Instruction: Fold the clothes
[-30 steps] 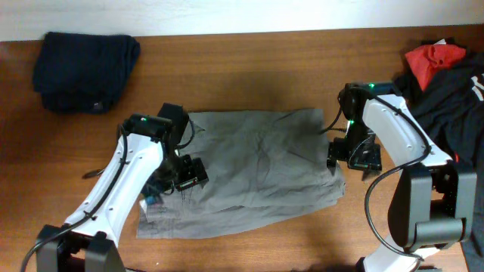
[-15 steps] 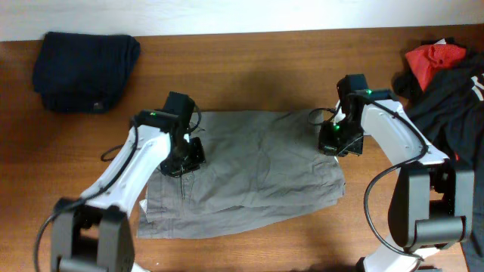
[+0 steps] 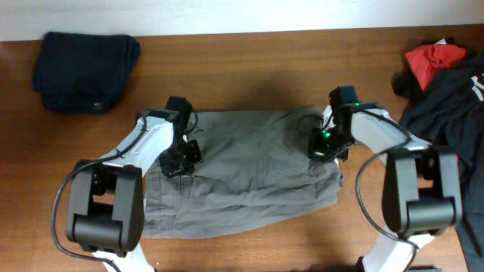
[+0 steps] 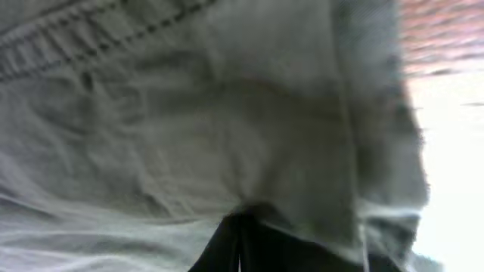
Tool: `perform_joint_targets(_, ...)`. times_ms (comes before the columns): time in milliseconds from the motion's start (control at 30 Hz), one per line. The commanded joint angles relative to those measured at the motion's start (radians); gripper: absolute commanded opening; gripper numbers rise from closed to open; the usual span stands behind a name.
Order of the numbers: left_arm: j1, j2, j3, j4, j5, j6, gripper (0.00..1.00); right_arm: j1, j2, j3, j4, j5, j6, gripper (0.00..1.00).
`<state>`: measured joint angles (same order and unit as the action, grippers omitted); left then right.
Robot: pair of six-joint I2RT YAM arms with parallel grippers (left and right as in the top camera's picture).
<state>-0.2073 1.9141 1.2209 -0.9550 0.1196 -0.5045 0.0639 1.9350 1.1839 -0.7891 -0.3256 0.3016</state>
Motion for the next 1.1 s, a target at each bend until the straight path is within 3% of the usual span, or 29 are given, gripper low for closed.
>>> perform_joint_targets(0,0.022,0.044,0.004,0.051,0.027,0.055,0.02,0.013,0.084,-0.015,0.044,-0.004,-0.009,0.06)
perform_joint_targets(133,0.023,0.068,0.004,0.172,0.075,0.062,0.02,0.013,0.116,-0.015,0.119,-0.003,-0.01,0.06)
perform_joint_targets(367,0.034,0.07,0.004,0.462,0.029,0.097,0.04,0.013,0.117,-0.01,0.324,0.081,0.045,0.12)
perform_joint_targets(467,0.074,0.07,0.005,0.603,0.006,0.108,0.04,-0.009,0.117,0.012,0.352,0.218,0.073,0.14)
perform_joint_targets(667,0.216,0.07,0.045,0.785,0.003,0.144,0.05,-0.165,0.117,0.148,0.295,0.222,0.071,0.13)
perform_joint_targets(733,0.261,0.07,0.12,0.729,0.042,0.163,0.11,-0.204,0.117,0.225,0.209,0.218,0.03,0.13)
perform_joint_targets(867,0.246,0.07,0.348,0.437,0.104,0.216,0.16,-0.208,0.117,0.385,0.036,0.218,-0.01,0.22)
perform_joint_targets(967,0.187,0.07,0.535,0.043,0.166,0.23,0.31,-0.208,0.117,0.526,-0.126,0.218,-0.01,0.29)
perform_joint_targets(1067,0.135,0.07,0.554,-0.186,0.165,0.206,0.37,-0.208,0.116,0.595,-0.249,0.217,-0.01,0.3)
